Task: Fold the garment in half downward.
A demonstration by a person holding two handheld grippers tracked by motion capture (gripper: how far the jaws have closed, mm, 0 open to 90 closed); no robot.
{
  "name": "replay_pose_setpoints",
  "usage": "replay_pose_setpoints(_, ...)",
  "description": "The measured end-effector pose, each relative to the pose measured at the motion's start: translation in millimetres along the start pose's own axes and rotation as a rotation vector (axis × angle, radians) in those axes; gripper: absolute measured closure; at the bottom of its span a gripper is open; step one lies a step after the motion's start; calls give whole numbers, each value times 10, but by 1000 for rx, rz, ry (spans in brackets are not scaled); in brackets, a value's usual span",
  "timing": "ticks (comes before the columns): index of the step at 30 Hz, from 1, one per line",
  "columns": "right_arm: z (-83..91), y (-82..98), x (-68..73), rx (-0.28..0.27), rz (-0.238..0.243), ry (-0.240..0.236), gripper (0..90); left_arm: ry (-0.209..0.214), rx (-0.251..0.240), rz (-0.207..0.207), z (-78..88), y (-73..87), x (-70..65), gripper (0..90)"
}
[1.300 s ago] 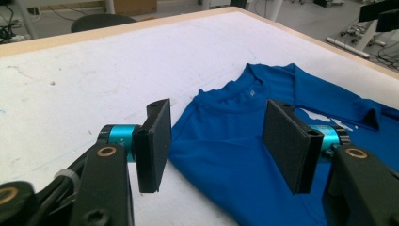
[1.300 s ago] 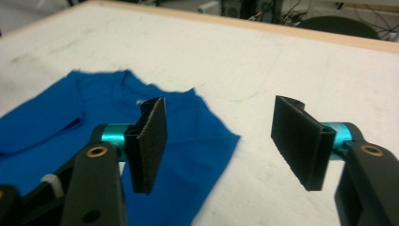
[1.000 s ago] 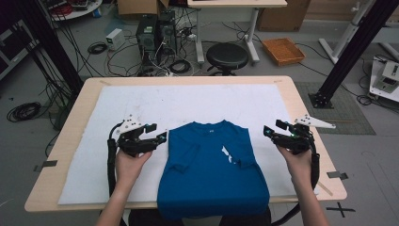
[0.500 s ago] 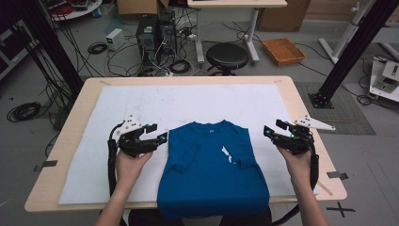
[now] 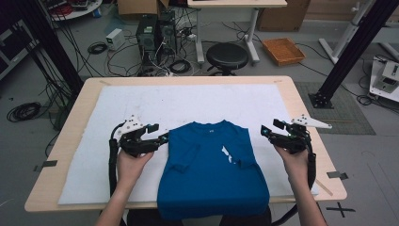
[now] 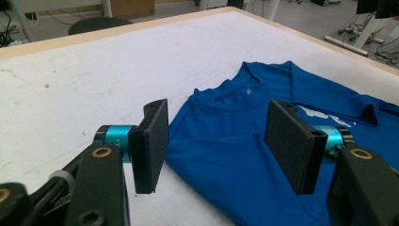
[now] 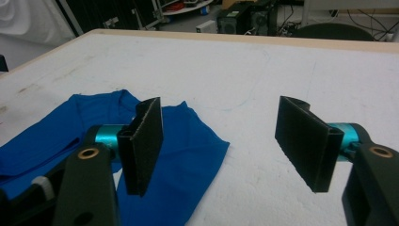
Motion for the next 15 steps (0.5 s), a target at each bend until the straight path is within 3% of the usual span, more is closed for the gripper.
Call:
replay_pose_setpoints(8, -212, 80, -78, 63, -11, 9, 393, -15, 49, 32, -104, 34, 127, 405)
replay_pose_setpoints(15, -437, 126, -154, 108, -18, 20, 453, -37, 70, 72, -343, 8, 277, 417)
Point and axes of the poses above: each handheld gripper's, and its own axes: z roughly backward along the jaws, y roughly out of its underside, x roughly to its left, the point moved 10 cm from there along -z, roughly forward along the jaws, and after that the axes turned 7 degrees about z, right-handed, at the moved point
